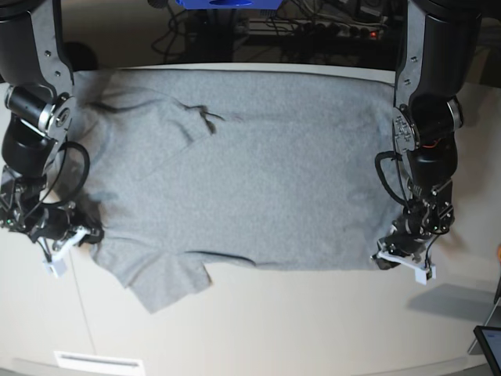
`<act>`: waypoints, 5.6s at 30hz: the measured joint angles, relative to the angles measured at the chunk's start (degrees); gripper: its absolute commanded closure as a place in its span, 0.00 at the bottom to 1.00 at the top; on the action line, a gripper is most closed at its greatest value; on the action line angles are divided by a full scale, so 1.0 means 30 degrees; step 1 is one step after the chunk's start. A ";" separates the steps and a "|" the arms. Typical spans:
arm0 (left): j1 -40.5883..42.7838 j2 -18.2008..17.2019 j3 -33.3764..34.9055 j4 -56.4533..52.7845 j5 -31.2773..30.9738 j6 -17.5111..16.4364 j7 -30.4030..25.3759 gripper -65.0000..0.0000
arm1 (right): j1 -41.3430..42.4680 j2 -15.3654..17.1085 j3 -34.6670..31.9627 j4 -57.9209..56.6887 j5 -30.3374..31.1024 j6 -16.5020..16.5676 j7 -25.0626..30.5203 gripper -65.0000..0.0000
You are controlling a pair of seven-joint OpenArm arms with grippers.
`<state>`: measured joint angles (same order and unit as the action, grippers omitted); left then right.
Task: Fold the T-shirt properly
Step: 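Release the shoulders and move both grippers to the shirt's hem corners, then grasp the hem corners and fold the hem toward the collar edge, then release the hem and move the right gripper to the sleeve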
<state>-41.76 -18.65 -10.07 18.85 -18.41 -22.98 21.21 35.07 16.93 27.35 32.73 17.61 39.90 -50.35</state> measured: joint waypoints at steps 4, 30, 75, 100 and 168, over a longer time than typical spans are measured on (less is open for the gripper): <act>0.0058 -0.0058 0.0000 -0.0036 -0.0007 -0.0007 0.0051 0.87 | 0.0000 0.0000 0.0000 0.0000 0.0000 0.0000 0.0007 1.00; 0.3963 -0.0124 0.1858 1.0579 0.0357 0.0000 0.6382 1.00 | -0.0277 -0.0036 0.0000 0.1756 -0.0495 -0.0015 0.0117 1.00; 1.1140 -0.1071 0.1858 2.3897 0.0153 -0.0291 1.0528 1.00 | -0.5967 0.0102 -0.2448 1.2852 -0.0306 0.0058 -0.2900 1.00; 1.3121 -0.1093 0.1931 2.4006 0.0204 -0.0284 1.0790 1.00 | -0.8313 -0.0430 -0.2361 1.5125 -0.0284 0.0036 -0.4218 1.00; 1.5832 -0.0189 0.0634 2.7766 0.3140 -0.0168 1.2779 0.66 | -0.8364 -0.0801 0.1173 1.5176 -0.0299 -0.0007 -0.5559 0.62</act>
<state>5.74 -19.22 -8.16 102.15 -8.99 -23.49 59.55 9.98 14.52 30.87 78.26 16.71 39.88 -67.02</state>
